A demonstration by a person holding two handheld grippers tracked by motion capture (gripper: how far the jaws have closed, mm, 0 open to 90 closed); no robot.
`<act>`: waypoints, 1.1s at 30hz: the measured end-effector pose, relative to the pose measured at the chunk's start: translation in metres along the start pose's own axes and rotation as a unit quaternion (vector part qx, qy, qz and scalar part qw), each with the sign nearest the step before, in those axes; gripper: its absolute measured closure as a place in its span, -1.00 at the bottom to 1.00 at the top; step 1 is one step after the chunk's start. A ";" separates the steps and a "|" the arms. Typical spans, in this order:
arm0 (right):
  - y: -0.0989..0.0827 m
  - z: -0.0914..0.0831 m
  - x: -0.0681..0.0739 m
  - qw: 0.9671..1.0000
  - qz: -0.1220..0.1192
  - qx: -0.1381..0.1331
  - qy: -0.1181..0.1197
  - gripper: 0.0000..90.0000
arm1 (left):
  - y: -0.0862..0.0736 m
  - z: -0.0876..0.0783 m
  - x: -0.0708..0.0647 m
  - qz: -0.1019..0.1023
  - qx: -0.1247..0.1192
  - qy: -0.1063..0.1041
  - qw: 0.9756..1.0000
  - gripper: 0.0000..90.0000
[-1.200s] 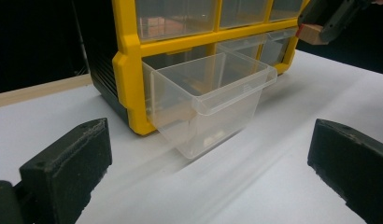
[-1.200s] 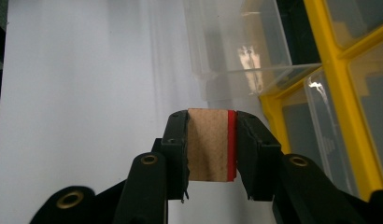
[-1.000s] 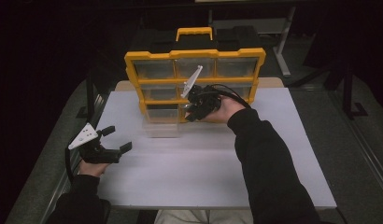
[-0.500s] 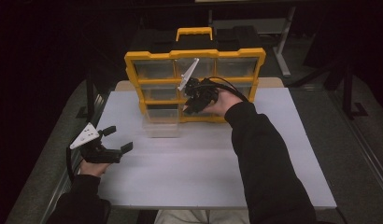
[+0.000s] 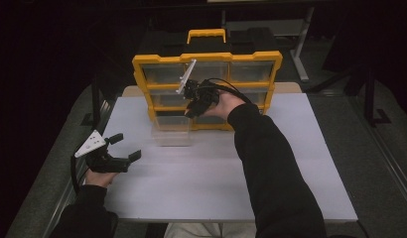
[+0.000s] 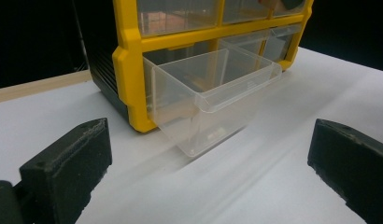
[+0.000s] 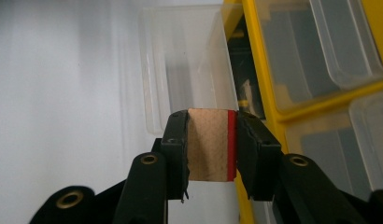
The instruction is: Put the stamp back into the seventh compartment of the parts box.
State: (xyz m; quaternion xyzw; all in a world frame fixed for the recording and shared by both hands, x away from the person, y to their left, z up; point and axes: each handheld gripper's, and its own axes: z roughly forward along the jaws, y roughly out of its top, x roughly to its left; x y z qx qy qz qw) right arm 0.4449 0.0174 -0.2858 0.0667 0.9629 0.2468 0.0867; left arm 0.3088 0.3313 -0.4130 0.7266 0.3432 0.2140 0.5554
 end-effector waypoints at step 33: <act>0.042 0.043 0.002 0.999 -0.025 -0.002 0.025 0.44 | 0.000 0.001 -0.001 0.002 0.003 -0.004 1.000 -1.00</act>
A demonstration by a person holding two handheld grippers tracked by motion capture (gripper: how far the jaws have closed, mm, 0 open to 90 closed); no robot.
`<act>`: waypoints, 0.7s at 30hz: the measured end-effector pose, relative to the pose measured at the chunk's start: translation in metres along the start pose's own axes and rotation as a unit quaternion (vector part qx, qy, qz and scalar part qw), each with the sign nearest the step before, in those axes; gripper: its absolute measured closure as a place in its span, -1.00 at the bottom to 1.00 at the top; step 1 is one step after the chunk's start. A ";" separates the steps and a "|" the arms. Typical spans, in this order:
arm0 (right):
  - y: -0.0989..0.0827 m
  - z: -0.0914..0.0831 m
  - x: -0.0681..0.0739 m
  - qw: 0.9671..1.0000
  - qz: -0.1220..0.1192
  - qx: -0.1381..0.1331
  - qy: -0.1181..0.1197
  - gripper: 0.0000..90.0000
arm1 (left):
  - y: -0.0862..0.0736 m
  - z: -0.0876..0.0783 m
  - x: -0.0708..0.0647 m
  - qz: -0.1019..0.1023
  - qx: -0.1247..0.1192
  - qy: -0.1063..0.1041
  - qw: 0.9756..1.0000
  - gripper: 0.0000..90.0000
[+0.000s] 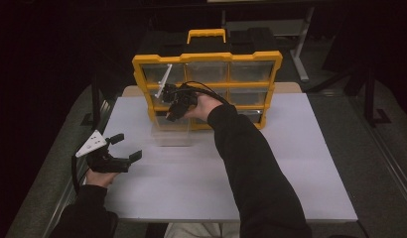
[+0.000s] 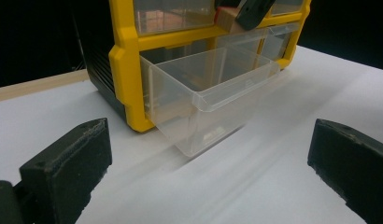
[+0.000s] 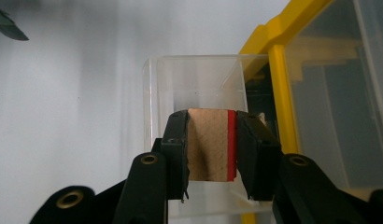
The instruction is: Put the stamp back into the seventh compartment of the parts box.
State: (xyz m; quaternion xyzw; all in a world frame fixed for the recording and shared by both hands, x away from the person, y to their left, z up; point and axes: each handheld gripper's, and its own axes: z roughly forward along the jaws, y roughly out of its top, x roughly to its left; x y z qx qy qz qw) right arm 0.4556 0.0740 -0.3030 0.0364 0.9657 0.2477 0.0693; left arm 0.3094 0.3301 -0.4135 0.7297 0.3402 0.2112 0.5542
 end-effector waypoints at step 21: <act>0.006 0.038 0.000 1.000 -0.008 0.005 0.005 0.42 | 0.000 0.000 0.000 0.001 -0.002 -0.003 1.000 -1.00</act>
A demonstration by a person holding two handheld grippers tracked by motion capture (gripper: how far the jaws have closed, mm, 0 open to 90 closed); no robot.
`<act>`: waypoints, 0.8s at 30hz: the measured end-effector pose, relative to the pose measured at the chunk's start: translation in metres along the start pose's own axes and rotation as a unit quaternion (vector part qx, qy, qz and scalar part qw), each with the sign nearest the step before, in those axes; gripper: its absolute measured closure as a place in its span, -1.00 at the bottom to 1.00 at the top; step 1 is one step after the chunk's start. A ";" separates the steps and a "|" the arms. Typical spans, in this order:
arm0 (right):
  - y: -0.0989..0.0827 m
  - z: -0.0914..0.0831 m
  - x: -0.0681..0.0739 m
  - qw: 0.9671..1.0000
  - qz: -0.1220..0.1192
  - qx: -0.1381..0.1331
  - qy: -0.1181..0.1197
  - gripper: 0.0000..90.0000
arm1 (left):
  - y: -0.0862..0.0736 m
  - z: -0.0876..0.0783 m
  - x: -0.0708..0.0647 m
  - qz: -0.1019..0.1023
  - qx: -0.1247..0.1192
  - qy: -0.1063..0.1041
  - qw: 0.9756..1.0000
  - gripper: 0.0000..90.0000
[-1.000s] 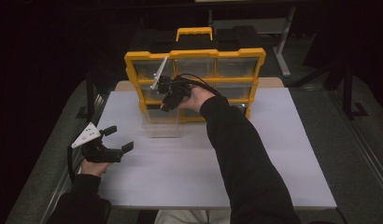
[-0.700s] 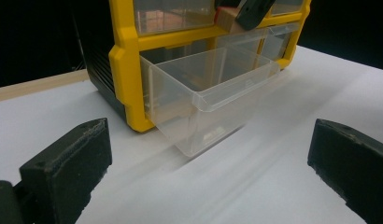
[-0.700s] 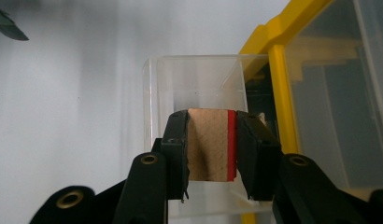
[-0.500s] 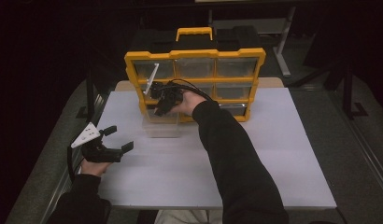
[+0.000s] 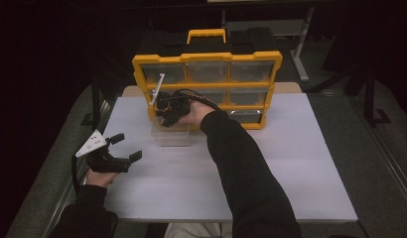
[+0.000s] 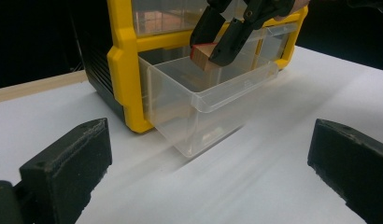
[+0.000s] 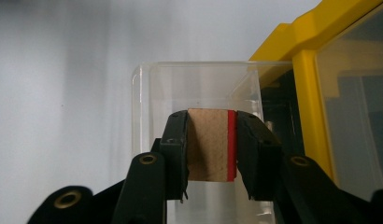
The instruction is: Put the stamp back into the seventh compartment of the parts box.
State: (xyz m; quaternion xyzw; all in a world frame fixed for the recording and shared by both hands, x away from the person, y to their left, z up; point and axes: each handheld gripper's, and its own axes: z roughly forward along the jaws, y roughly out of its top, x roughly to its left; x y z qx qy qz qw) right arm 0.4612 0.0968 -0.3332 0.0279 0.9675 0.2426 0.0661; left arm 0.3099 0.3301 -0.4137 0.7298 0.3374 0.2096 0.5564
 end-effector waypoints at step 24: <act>-0.019 -0.033 0.015 0.997 0.060 -0.044 -0.020 -0.50 | 0.000 0.001 -0.001 0.002 0.002 0.000 1.000 -1.00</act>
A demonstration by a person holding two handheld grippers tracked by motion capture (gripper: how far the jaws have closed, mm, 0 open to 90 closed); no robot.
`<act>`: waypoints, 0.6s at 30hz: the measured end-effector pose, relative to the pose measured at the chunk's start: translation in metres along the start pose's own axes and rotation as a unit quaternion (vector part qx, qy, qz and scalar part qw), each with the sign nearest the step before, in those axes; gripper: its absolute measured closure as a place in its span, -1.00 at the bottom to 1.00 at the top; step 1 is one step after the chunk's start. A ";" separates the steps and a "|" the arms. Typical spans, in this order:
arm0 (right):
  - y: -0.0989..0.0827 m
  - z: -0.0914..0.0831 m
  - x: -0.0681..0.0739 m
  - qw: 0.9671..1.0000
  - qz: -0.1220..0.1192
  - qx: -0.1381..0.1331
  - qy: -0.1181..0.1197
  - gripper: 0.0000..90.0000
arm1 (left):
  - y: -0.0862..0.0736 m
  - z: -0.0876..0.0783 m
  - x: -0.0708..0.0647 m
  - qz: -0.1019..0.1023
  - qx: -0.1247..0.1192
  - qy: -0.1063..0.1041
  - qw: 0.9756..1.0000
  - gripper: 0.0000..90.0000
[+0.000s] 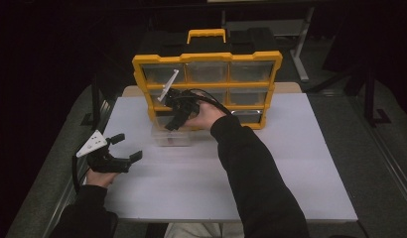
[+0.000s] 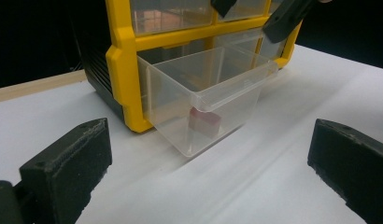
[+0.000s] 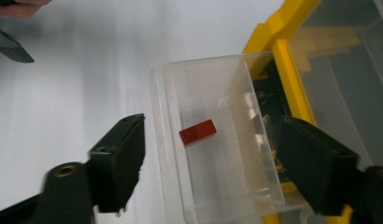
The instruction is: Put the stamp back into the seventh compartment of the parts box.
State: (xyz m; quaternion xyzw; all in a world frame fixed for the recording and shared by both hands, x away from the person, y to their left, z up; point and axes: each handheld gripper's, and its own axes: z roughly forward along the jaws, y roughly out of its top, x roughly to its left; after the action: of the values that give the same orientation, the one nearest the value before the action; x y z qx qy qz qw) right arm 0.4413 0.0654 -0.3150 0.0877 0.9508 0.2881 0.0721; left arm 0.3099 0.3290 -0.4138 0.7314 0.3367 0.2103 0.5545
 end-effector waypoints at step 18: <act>-0.020 -0.025 0.012 0.999 0.022 -0.016 -0.025 -1.00 | -0.001 0.001 0.000 -0.002 0.005 0.001 1.000 -1.00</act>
State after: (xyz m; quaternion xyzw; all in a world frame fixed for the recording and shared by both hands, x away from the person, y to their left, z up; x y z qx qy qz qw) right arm 0.4220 0.0384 -0.3061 0.1146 0.9419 0.3024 0.0909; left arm 0.3108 0.3284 -0.4148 0.7334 0.3399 0.2078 0.5509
